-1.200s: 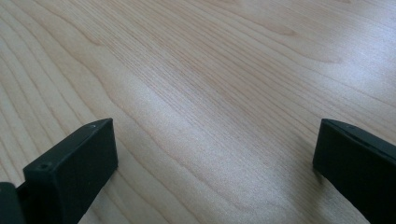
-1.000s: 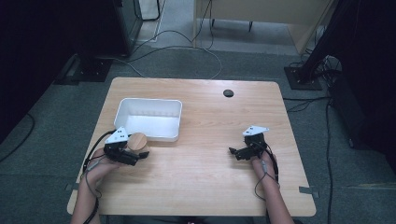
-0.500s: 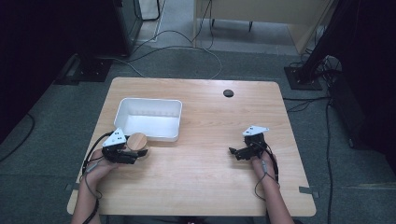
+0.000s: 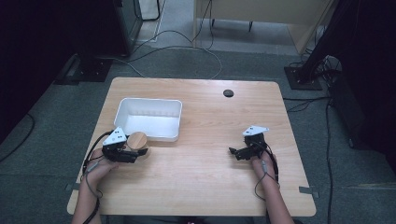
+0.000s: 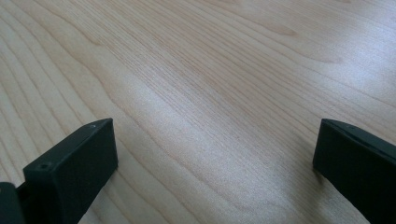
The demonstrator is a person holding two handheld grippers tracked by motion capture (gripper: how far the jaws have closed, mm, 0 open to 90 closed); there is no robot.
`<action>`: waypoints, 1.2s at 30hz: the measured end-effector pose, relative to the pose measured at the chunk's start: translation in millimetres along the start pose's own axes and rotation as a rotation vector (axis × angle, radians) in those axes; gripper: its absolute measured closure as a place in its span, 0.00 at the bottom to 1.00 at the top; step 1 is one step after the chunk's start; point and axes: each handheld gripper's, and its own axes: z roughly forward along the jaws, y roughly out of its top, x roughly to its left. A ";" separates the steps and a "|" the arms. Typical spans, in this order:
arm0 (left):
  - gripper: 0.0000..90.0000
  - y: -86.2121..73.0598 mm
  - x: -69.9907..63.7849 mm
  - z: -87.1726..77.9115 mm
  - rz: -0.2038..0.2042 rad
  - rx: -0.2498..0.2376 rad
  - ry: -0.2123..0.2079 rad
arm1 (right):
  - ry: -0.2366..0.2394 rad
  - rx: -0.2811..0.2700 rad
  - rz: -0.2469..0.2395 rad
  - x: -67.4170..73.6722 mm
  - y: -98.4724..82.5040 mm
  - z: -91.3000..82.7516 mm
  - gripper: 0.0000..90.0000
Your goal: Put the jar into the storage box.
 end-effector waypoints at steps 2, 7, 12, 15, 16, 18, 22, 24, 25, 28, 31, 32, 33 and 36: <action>0.29 1.3 0.0 -1.9 -0.010 -0.016 -0.013 | 0.000 0.000 0.000 0.0 0.0 0.0 0.00; 0.29 4.1 0.1 -4.3 -0.016 -0.020 -0.011 | 0.000 0.000 0.000 0.0 0.0 0.0 0.00; 0.29 14.1 -2.6 -10.3 -0.010 -0.002 0.007 | 0.000 0.000 0.000 0.0 0.0 0.0 0.00; 0.29 17.7 -2.6 -12.7 -0.022 0.014 0.022 | 0.000 0.000 0.000 0.0 0.0 0.0 0.00; 0.29 17.7 -2.6 -12.7 -0.022 0.014 0.022 | 0.000 0.000 0.000 0.0 0.0 0.0 0.00; 0.29 21.0 -1.8 -15.5 -0.038 0.027 0.035 | 0.000 0.000 0.000 0.0 0.0 0.0 0.00; 0.29 25.2 -1.3 -19.4 -0.057 0.026 0.049 | 0.000 0.000 0.000 0.0 0.0 0.0 0.00; 0.29 27.5 -1.3 -21.5 -0.062 0.022 0.055 | 0.000 0.000 0.000 0.0 0.0 0.0 0.00; 0.29 27.5 -1.3 -21.5 -0.062 0.022 0.055 | 0.000 0.000 0.000 0.0 0.0 0.0 0.00; 0.29 31.4 -2.4 -24.7 -0.059 0.017 0.071 | 0.000 0.000 -0.001 0.0 0.0 0.0 0.00; 0.29 35.7 -3.5 -28.1 -0.058 0.015 0.086 | 0.000 0.000 -0.001 -0.1 0.0 0.0 0.00; 0.29 37.9 -4.1 -29.8 -0.055 0.013 0.104 | 0.000 0.000 -0.001 -0.1 0.0 0.0 0.00; 0.29 37.9 -4.1 -29.8 -0.055 0.013 0.104 | 0.000 0.000 -0.001 -0.1 0.0 0.0 0.00; 0.29 42.6 -3.9 -32.0 -0.076 0.010 0.139 | 0.000 0.000 0.000 0.0 0.0 0.0 0.00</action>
